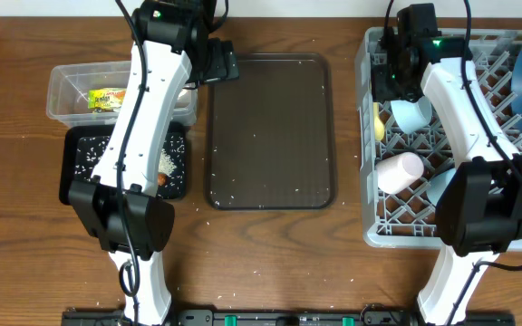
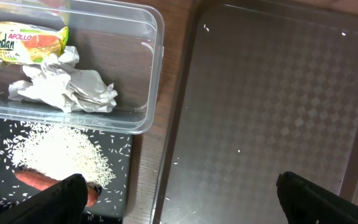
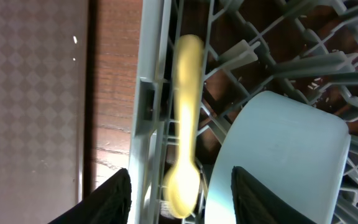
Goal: Sort waste into correct bins and load items into the dishwasher rack
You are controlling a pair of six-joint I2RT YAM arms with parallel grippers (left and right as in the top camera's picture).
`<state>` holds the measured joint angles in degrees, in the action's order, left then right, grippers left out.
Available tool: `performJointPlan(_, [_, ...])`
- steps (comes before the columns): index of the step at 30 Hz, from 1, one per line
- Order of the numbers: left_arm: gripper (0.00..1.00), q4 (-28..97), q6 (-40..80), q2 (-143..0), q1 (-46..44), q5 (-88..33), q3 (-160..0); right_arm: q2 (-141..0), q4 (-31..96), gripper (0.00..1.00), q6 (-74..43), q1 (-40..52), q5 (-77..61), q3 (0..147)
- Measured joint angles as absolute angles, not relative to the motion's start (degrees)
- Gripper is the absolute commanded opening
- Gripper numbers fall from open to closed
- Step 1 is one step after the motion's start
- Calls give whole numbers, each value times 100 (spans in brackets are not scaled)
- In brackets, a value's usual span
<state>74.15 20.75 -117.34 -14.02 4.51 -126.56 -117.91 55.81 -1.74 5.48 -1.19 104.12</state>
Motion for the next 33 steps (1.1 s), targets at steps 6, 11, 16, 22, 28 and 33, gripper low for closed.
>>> performJointPlan(6, [100,7415,2075,-11734,-1402,451,-12656,-11644,5872,52,-176,548,-309,10538])
performJointPlan(11, [100,7413,2075,-11734,-1402,451,-12656,-10683,6370,99,-239,556,-388,10726])
performJointPlan(16, [100,7415,2075,-11734,-1402,451,-12656,-9006,6711,99,-213,561,-429,10956])
performJointPlan(22, [100,7413,2075,-11734,-1402,451,-12656,-7609,6899,99,-187,558,-416,11076])
performJointPlan(28, [100,7415,2075,-11734,-1402,449,-12656,-6895,8134,99,-75,558,117,11034])
performJointPlan(33, [100,7415,2075,-11734,-1402,451,-12656,-6139,8012,99,-217,558,788,10827])
